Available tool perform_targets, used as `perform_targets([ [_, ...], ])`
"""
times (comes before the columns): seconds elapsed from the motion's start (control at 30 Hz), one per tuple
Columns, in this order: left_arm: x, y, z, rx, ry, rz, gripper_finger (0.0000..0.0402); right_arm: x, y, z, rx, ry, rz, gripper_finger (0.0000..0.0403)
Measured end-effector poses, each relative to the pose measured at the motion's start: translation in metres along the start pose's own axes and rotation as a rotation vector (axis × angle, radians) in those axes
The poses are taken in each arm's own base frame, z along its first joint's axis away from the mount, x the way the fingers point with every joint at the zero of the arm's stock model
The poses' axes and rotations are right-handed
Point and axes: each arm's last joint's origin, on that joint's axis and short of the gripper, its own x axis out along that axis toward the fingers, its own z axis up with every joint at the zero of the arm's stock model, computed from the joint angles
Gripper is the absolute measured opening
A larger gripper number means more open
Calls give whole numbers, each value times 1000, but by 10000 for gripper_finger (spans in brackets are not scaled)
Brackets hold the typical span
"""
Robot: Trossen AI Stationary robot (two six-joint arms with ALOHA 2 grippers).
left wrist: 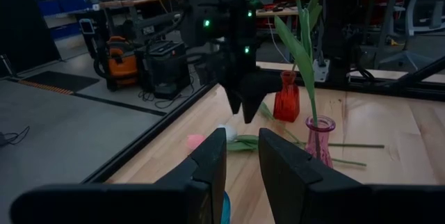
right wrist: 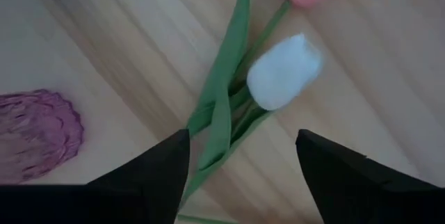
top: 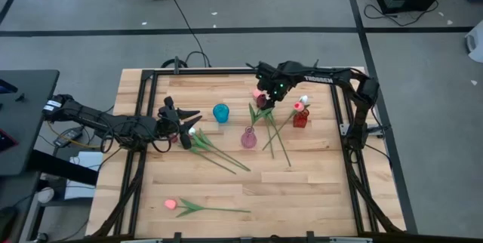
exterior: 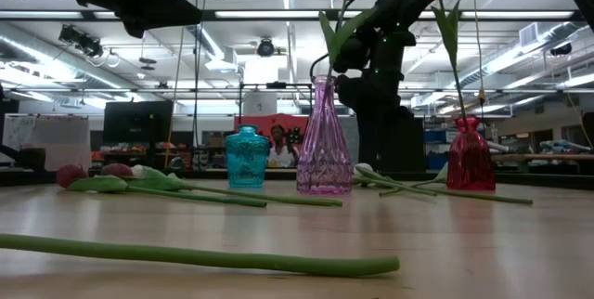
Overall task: Sort flowers into vase by color
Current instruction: Put the middle white tulip into the blue vase
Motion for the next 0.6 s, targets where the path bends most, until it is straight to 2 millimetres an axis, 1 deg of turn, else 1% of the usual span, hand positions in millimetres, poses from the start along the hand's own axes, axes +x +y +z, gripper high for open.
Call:
perform_targets([
  [0.1, 0, 0, 0, 0, 0, 0, 92, 12, -4, 1, 14, 51, 21, 269],
  [0.17, 0, 0, 0, 0, 0, 0, 92, 21, -5, -2, 22, 116, 20, 263],
  [0.27, 0, 0, 0, 2, 1, 0, 92, 30, -2, -9, 8, 198, 4, 254],
  [0.4, 0, 0, 0, 6, -1, 2, 92, 45, 2, -12, -1, 261, -10, 243],
  [0.6, 0, 1, 0, 8, 0, 5, 92, 54, 5, -13, -13, 286, -9, 234],
])
